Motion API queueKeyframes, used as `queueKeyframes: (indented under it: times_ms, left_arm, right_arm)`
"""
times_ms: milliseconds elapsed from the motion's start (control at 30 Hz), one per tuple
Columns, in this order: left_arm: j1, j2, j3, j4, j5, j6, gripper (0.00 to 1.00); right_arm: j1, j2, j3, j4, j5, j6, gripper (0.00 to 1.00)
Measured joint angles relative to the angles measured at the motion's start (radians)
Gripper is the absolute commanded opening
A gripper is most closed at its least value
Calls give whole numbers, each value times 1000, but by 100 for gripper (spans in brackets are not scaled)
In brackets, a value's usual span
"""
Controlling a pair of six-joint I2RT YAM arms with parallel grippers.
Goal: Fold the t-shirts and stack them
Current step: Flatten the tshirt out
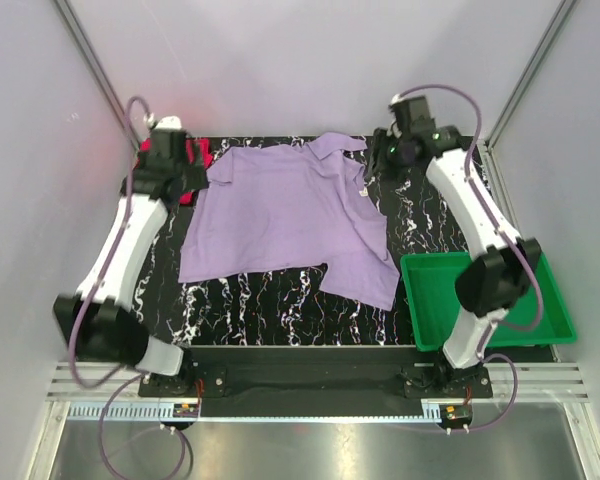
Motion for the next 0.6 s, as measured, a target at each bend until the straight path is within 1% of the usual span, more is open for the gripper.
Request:
queueKeyframes:
  times_ms: [33, 100, 133, 200, 267, 300, 433, 533, 600]
  left_arm:
    - [7, -65, -55, 2, 19, -19, 74]
    - [36, -201, -194, 6, 69, -72, 64]
    - [54, -257, -269, 15, 95, -98, 62]
    - [97, -333, -399, 10, 151, -137, 59]
    - [148, -381, -526, -12, 187, -179, 59]
    - [164, -386, -561, -27, 194, -193, 59]
    - [239, -383, -642, -42, 247, -262, 59]
    - [325, -354, -671, -7, 306, -304, 59]
    - [389, -317, -708, 39, 338, -328, 57]
  right_arm:
    - [45, -60, -65, -11, -3, 8, 40]
    - [125, -176, -210, -8, -39, 28, 25]
    - [162, -244, -303, -12, -64, 41, 18]
    - [193, -332, -427, -33, -90, 72, 17]
    - [203, -386, -520, -46, -101, 90, 18]
    - [207, -403, -563, -50, -101, 98, 18]
    - [223, -435, -731, -47, -99, 118, 18]
    - [225, -466, -836, -57, -96, 128, 18]
    - [225, -494, -872, -76, -90, 130, 18]
